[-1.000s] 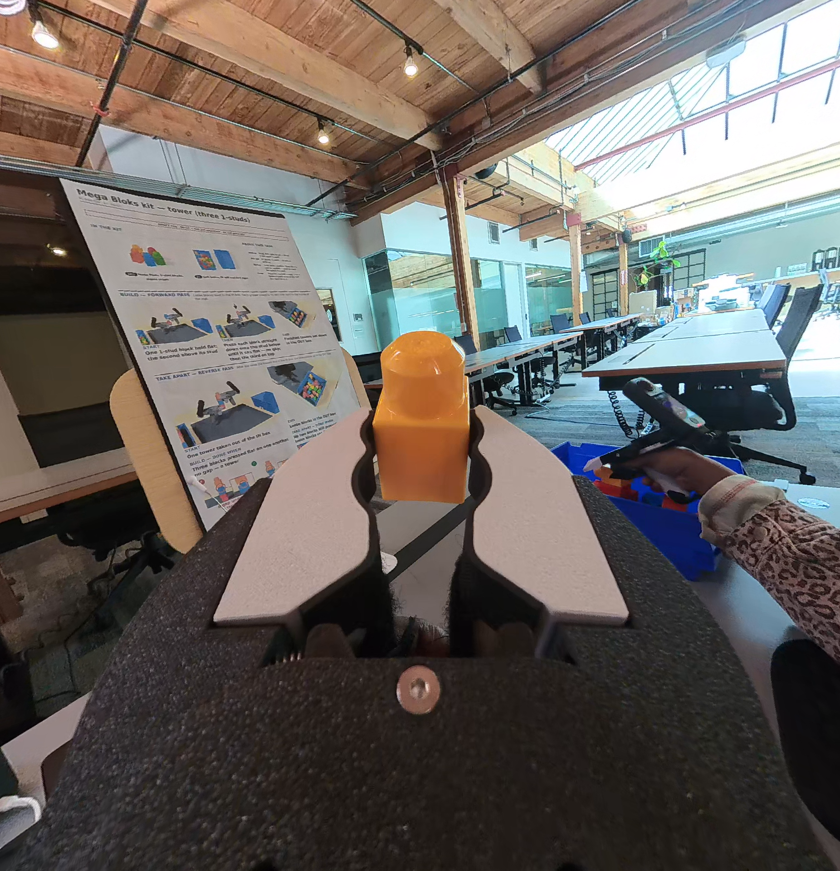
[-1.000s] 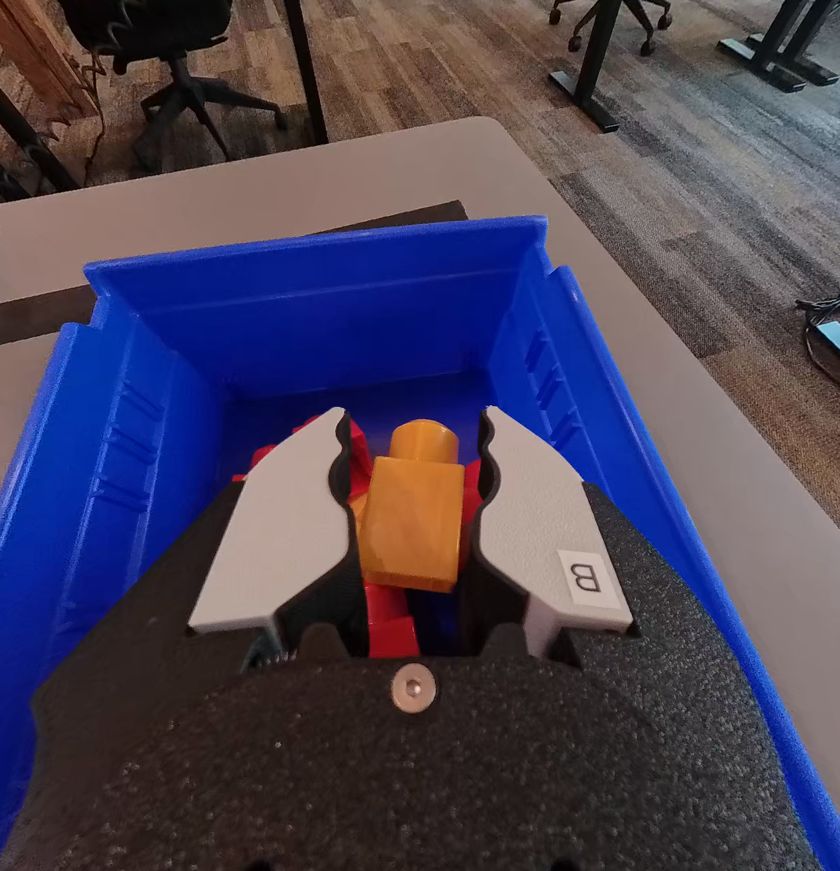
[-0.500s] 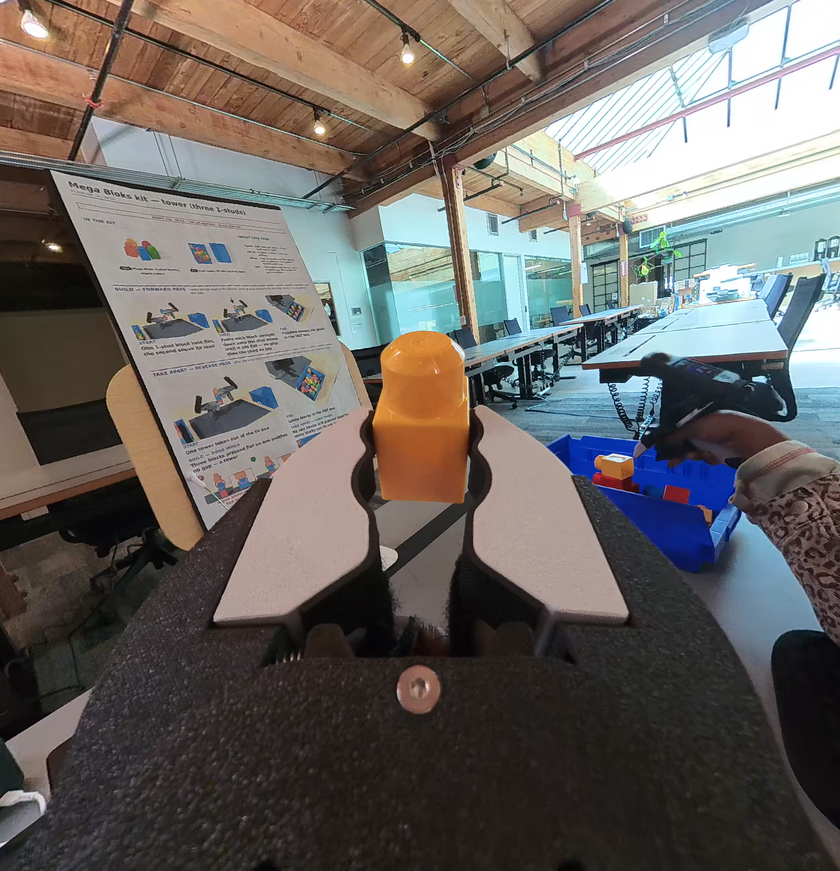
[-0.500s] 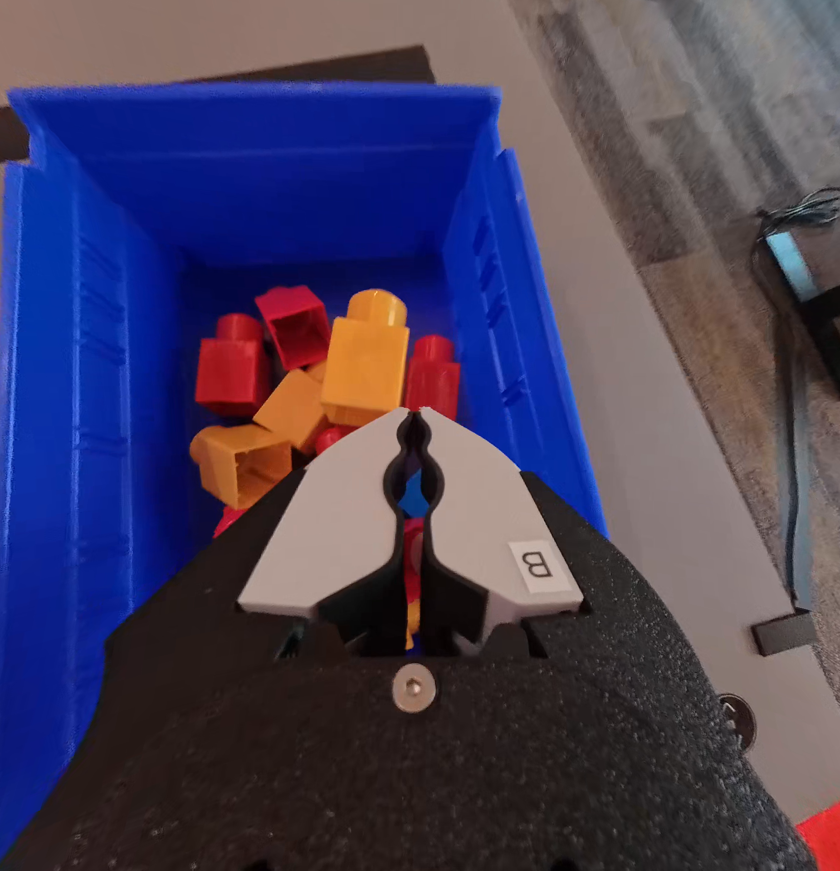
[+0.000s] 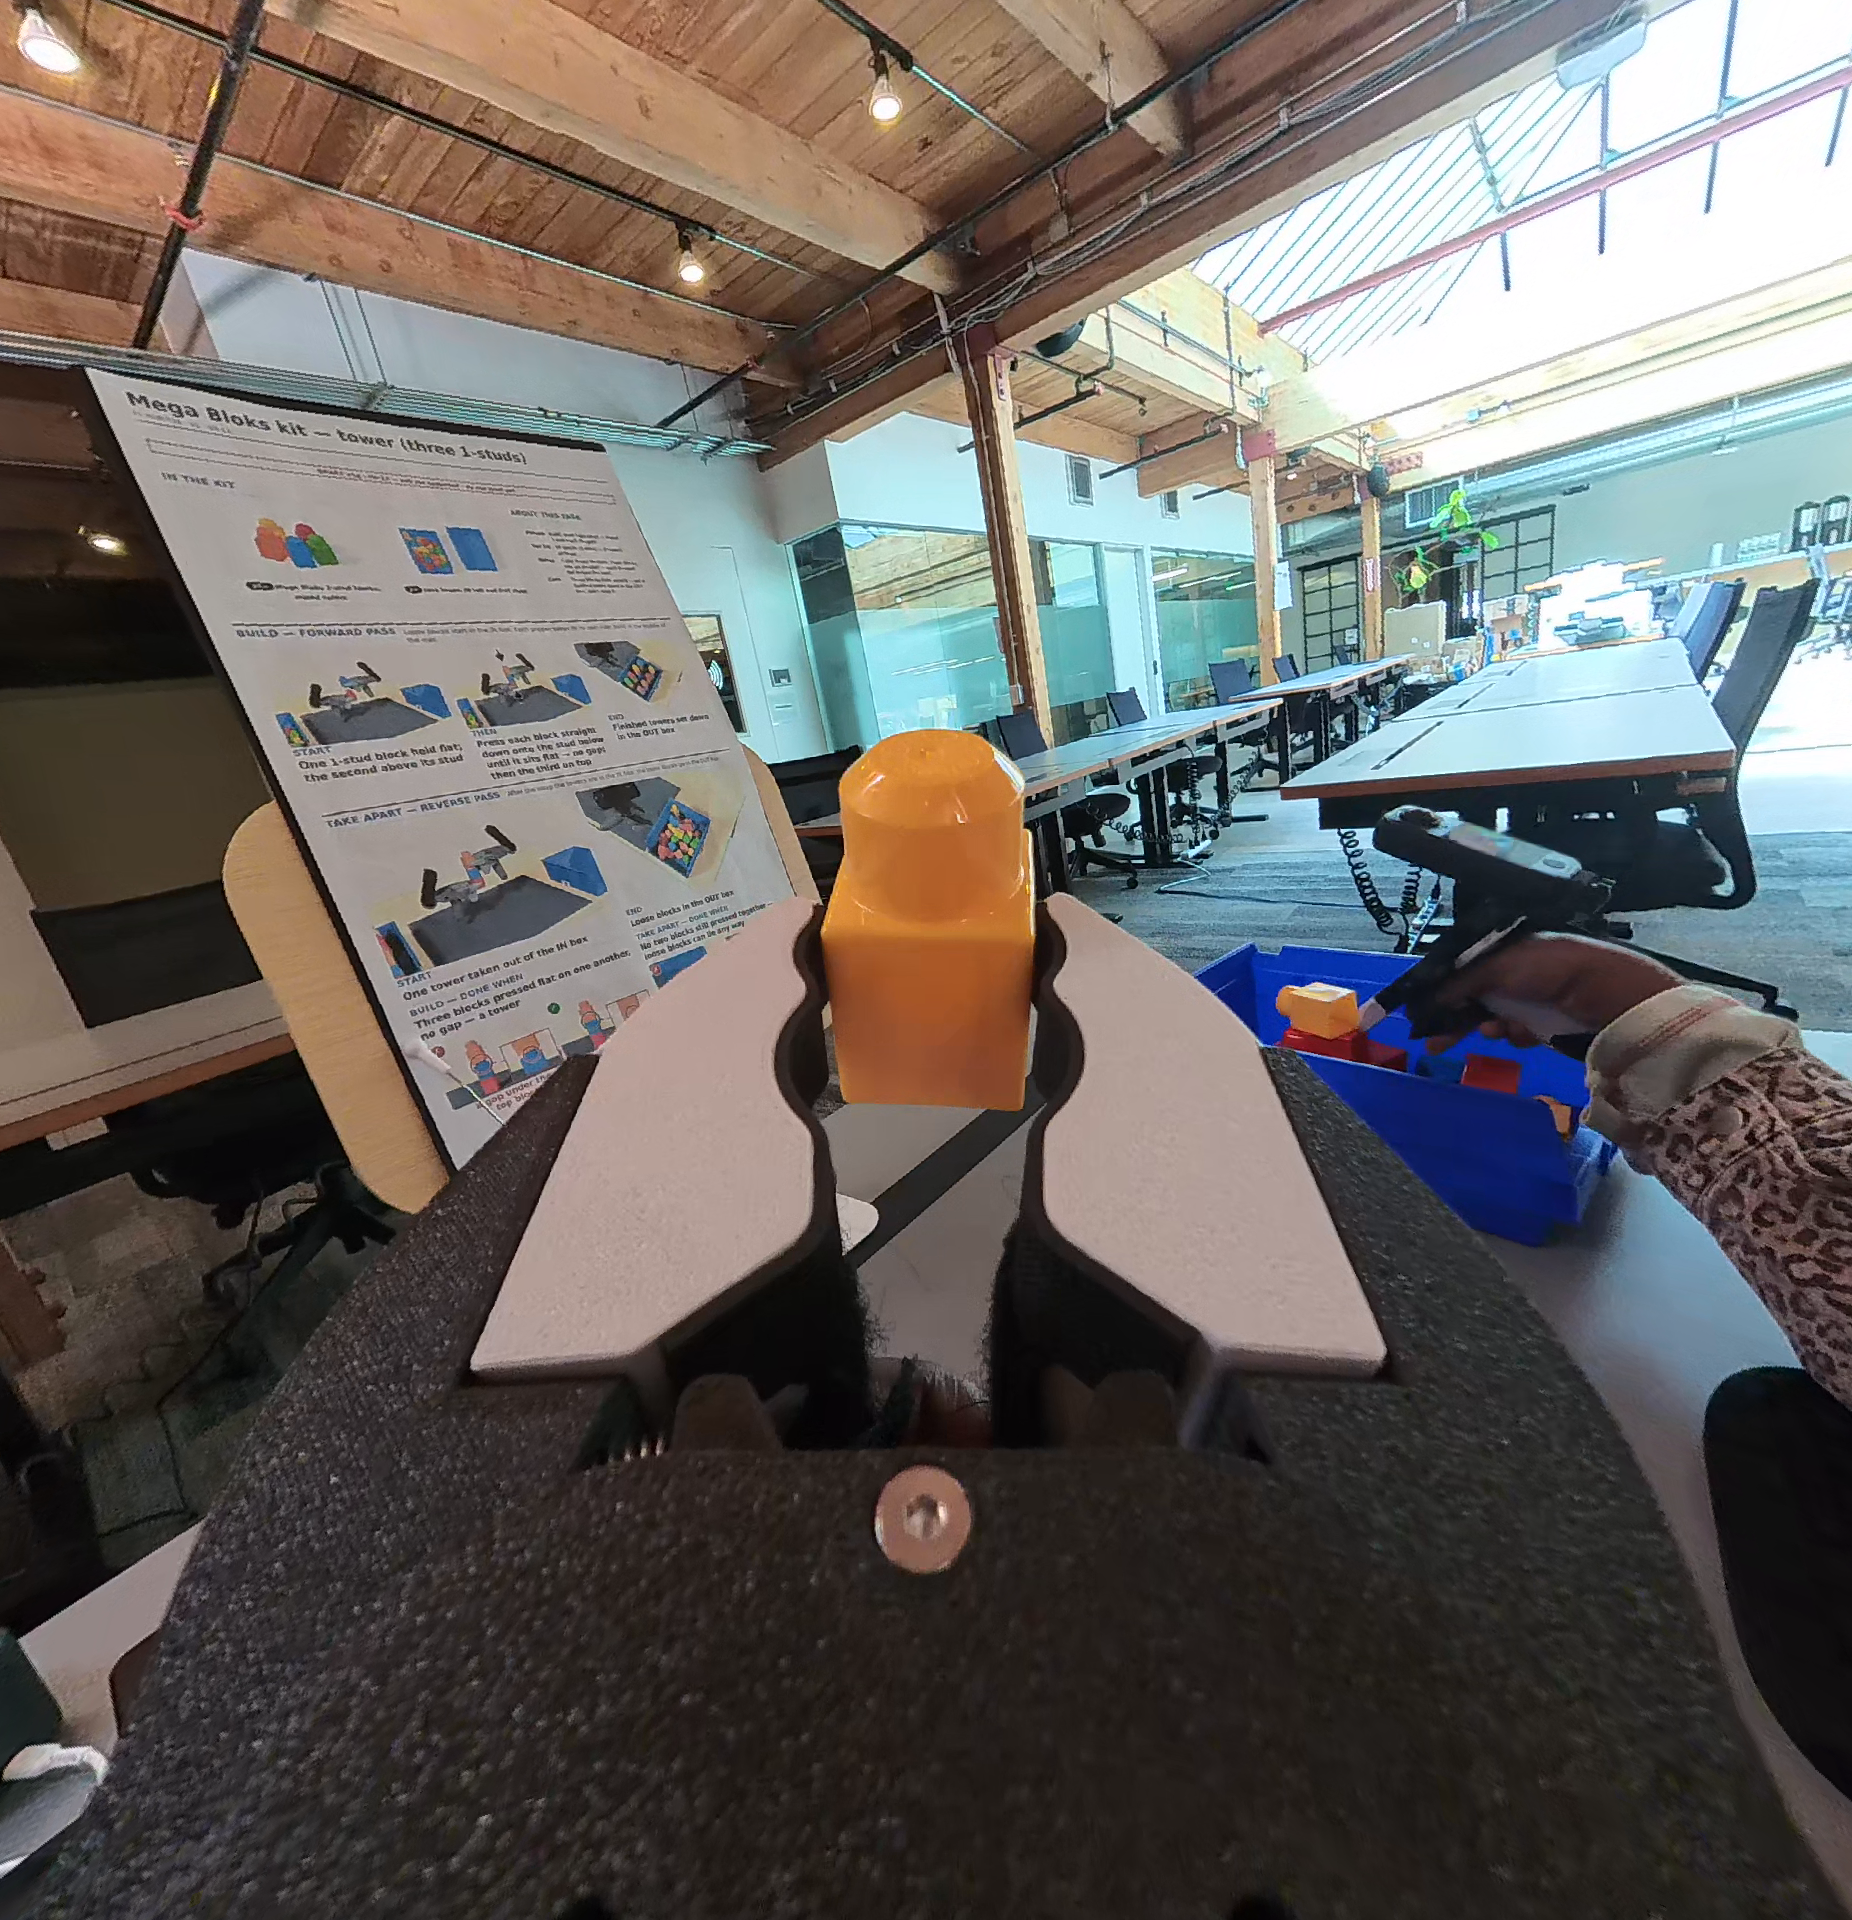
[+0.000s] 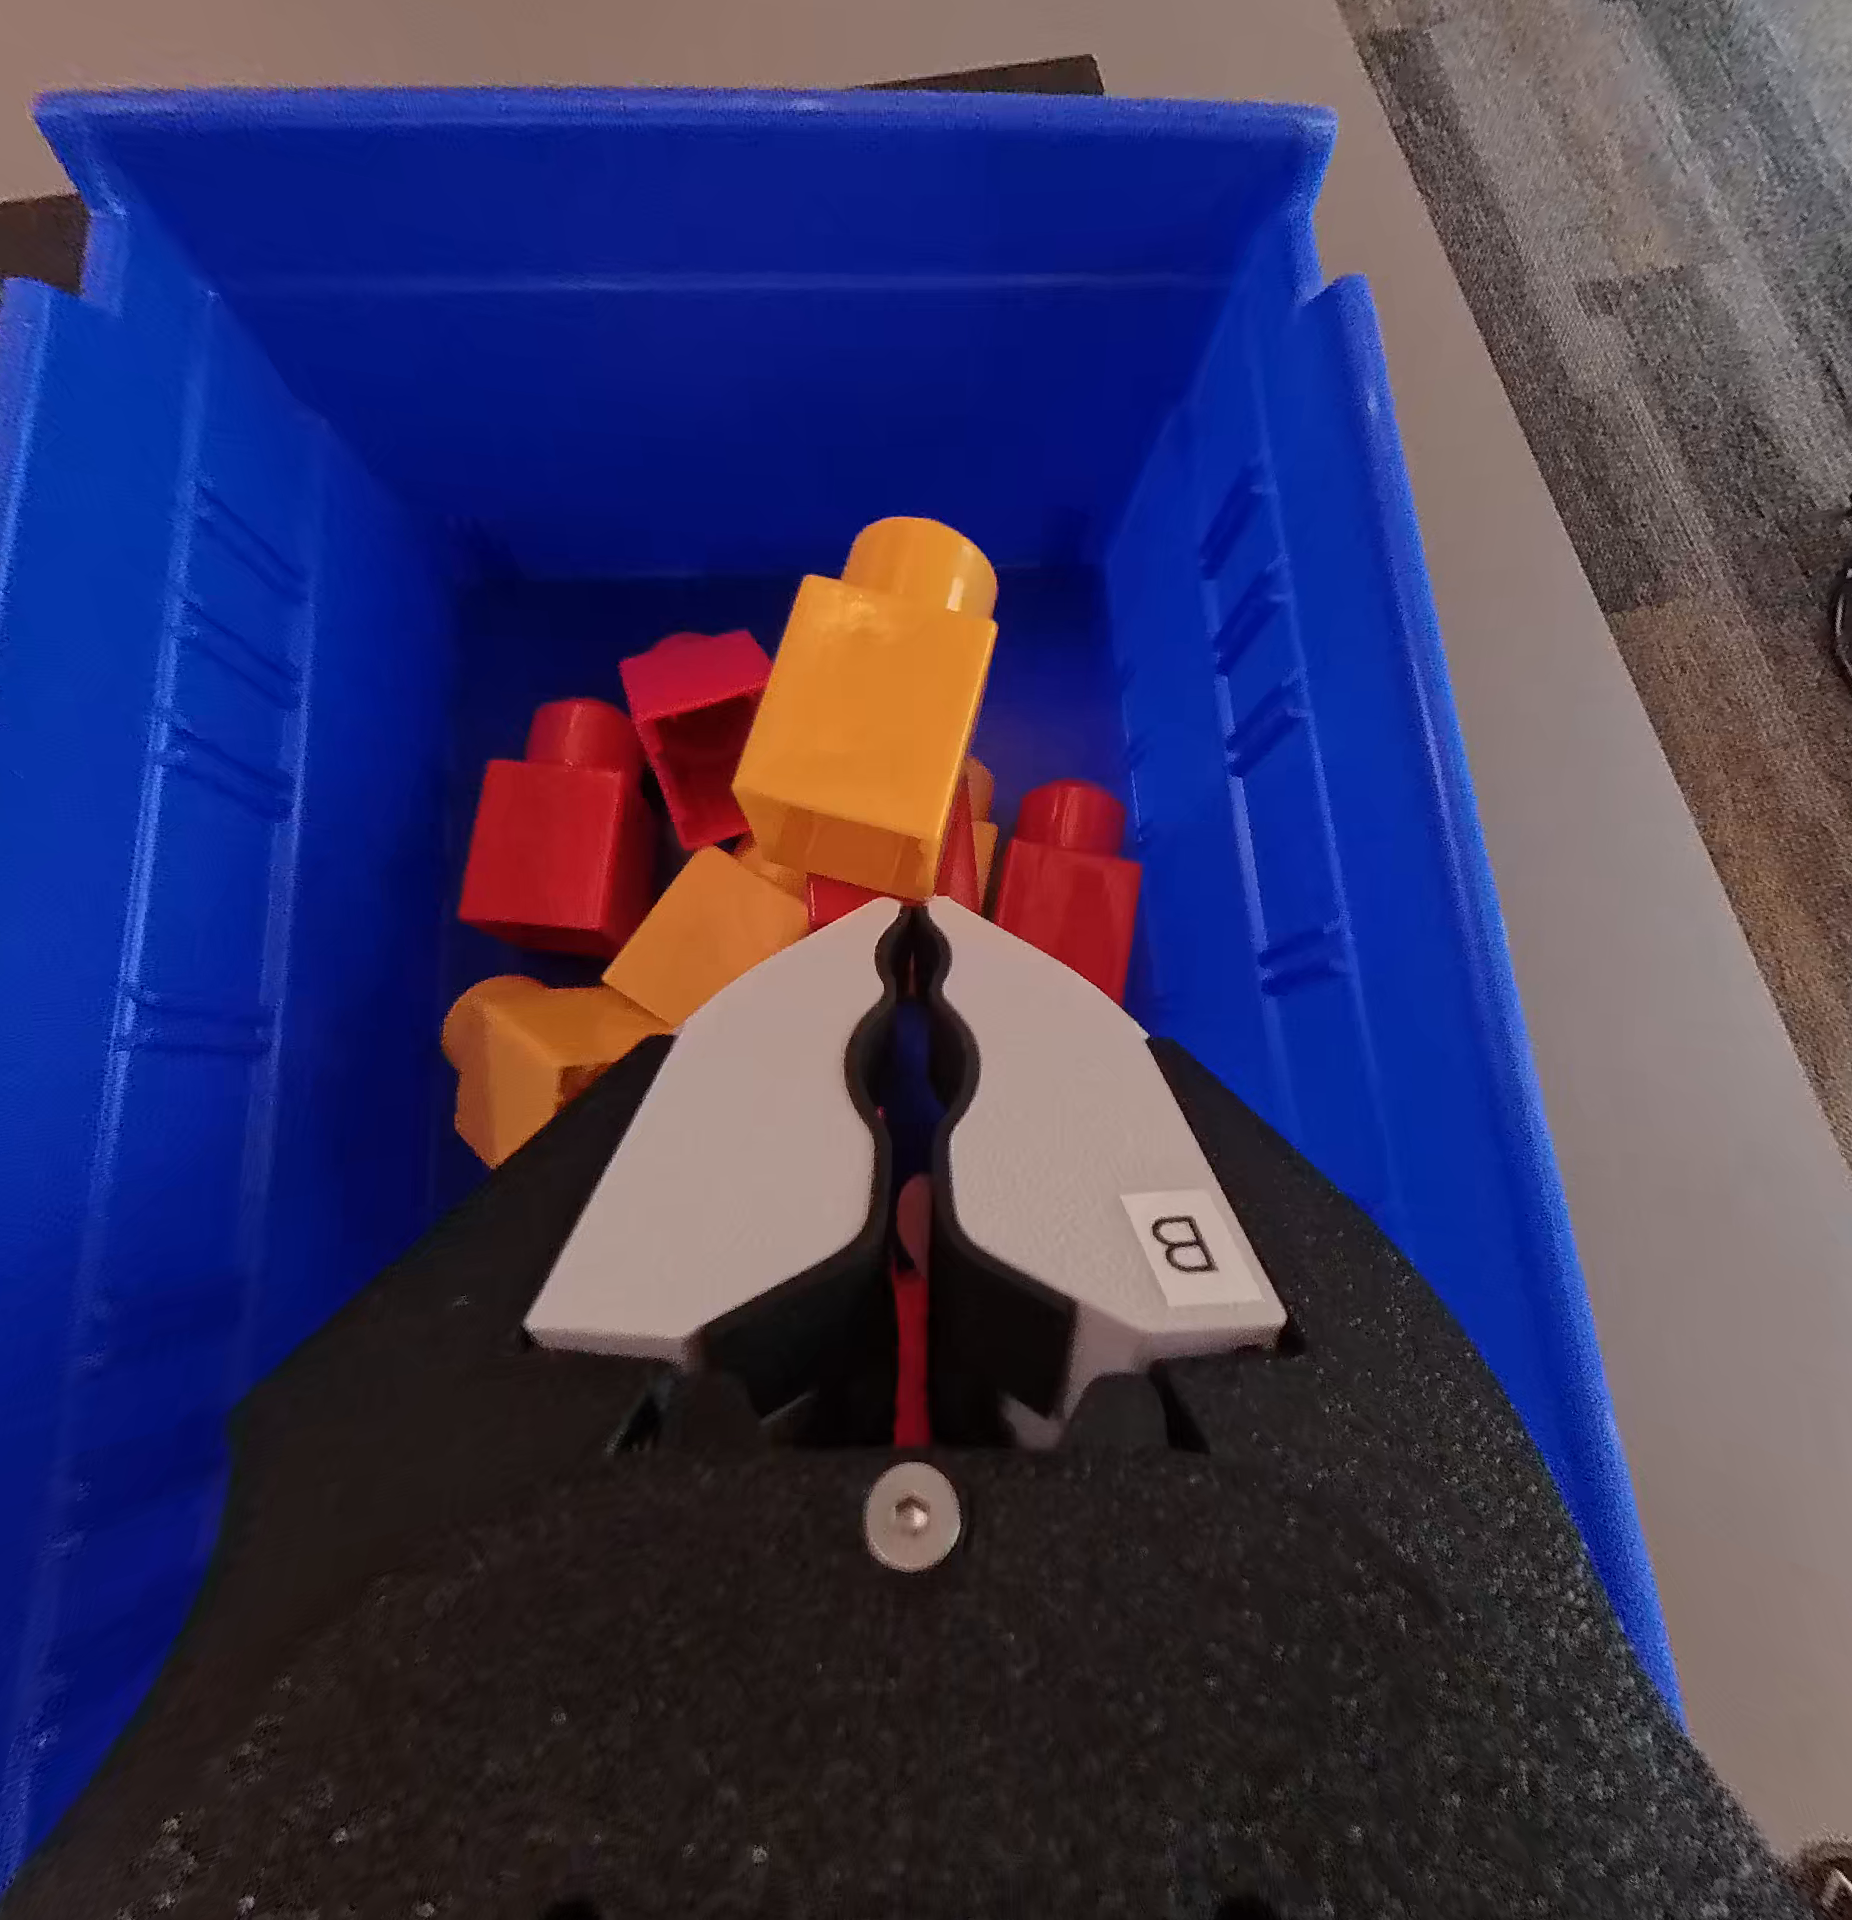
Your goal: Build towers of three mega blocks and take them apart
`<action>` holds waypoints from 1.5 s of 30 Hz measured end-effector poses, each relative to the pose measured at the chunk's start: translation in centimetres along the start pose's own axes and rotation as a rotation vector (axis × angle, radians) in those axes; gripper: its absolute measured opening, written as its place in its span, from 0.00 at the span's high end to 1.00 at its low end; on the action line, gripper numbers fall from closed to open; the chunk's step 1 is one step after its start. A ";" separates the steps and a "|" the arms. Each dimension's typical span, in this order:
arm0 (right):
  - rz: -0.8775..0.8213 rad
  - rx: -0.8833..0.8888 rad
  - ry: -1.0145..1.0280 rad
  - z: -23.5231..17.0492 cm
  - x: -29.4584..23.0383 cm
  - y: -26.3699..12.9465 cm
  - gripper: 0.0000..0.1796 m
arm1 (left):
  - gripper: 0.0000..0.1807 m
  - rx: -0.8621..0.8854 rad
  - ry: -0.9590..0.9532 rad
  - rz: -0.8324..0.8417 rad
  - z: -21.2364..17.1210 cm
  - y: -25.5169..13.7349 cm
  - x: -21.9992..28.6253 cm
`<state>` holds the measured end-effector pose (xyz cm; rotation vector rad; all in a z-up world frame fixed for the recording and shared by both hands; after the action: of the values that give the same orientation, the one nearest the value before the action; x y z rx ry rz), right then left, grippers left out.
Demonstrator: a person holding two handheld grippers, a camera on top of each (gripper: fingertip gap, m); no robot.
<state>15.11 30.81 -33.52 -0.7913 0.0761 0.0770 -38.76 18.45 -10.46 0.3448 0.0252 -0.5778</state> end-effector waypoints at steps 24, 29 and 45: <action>0.152 0.423 -0.031 5.9 -3.0 -2.1 0.92 | 0.80 -0.001 0.014 -0.015 -0.1 0.3 0.3; 0.497 0.699 -0.118 9.9 -9.6 -8.4 0.81 | 0.80 -0.026 0.040 -0.019 -0.6 1.1 0.9; 1.128 0.864 -0.800 7.1 -40.1 -21.6 0.71 | 0.80 -0.070 0.868 0.271 -1.7 4.7 3.6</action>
<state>-22.41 19.14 -9.37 0.2672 -0.2061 1.3268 -33.09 20.77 -11.02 0.4998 0.8198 -0.1239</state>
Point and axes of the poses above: each gripper's, where its closed fingertips meet, y out along the fingers, z out of its top, x = y × z across the jaws, the point moved 3 cm from there along -y, back along the fingers, and after that the axes turned 11 degrees about z, right-handed, at the moved point
